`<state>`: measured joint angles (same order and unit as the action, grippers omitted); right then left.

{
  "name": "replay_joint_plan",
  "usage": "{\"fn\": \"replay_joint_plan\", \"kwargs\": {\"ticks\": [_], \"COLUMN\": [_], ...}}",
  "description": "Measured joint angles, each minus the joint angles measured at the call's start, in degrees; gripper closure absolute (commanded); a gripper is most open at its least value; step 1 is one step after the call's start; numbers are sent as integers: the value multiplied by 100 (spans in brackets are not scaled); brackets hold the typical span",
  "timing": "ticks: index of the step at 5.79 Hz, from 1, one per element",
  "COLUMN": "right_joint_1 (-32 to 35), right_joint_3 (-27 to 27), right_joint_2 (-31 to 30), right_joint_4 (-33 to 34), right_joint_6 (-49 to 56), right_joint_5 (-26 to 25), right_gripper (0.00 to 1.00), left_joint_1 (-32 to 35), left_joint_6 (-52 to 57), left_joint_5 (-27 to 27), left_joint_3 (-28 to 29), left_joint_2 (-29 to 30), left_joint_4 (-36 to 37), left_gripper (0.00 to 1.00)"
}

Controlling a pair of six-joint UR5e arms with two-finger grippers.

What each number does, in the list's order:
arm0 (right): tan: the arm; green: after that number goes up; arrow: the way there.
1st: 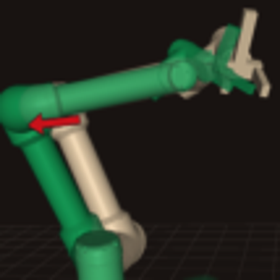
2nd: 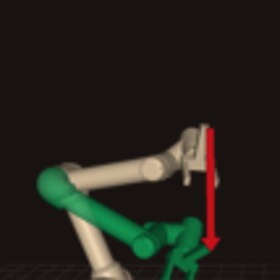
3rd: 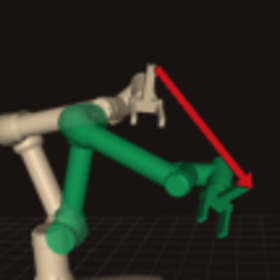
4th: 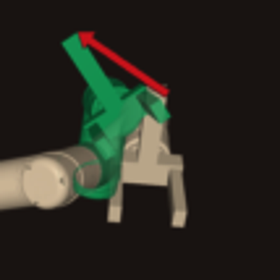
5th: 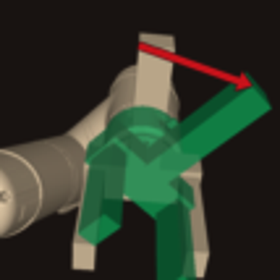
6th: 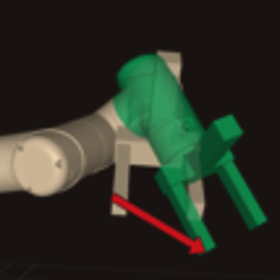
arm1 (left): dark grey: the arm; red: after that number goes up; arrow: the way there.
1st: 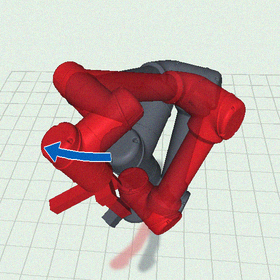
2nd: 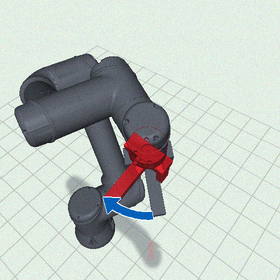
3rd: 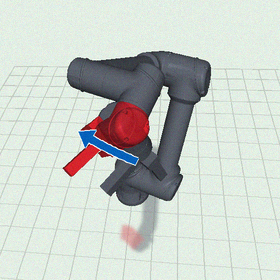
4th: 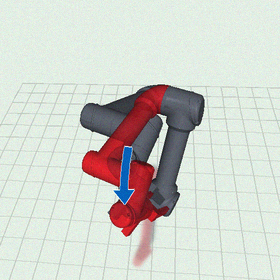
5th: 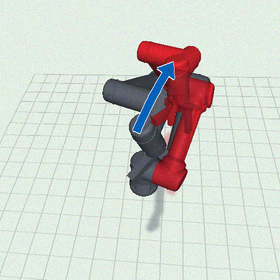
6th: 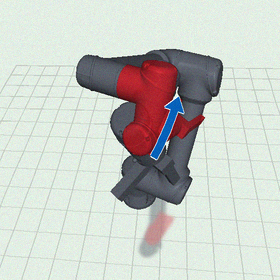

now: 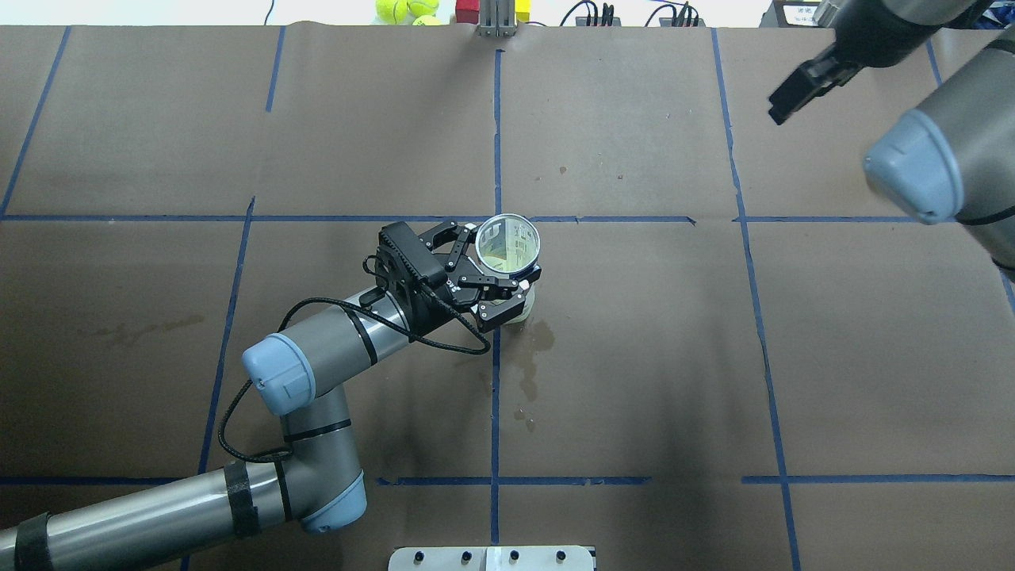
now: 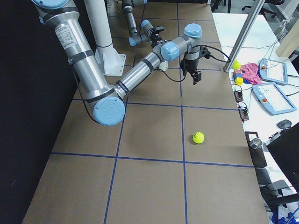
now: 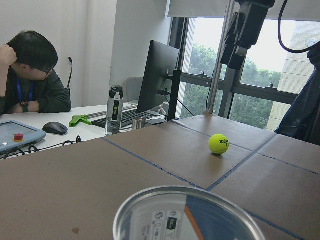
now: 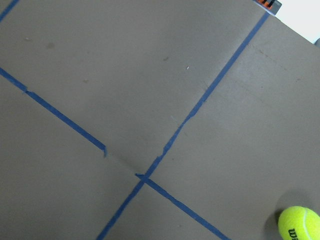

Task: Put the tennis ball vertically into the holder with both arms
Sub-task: 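Move the right gripper back to the second yellow tennis ball, then lower the right gripper and grasp the second tennis ball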

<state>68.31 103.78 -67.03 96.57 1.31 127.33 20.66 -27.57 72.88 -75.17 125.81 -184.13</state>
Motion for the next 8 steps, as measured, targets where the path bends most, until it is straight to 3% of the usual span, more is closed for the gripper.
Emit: {"fn": "replay_joint_plan", "kwargs": {"ticks": [2,6,8], "right_joint_1": [359,589,580], "right_joint_3": [-966,-2118,-2845], "right_joint_2": [-349,-503,-385], "right_joint_4": [-1226,-1993,-2779], "right_joint_6": [652,1276,1269], "right_joint_5": [233,256,227], "right_gripper": [1,1,1], "left_joint_1": [-7,-26,-26], "left_joint_6": [6,7,6], "left_joint_5": [-2,-2,-2], "left_joint_3": [2,0,-6], "left_joint_2": [-12,-5,-4], "left_joint_4": [-49,-48,-52], "left_gripper": [11,11,11]}}
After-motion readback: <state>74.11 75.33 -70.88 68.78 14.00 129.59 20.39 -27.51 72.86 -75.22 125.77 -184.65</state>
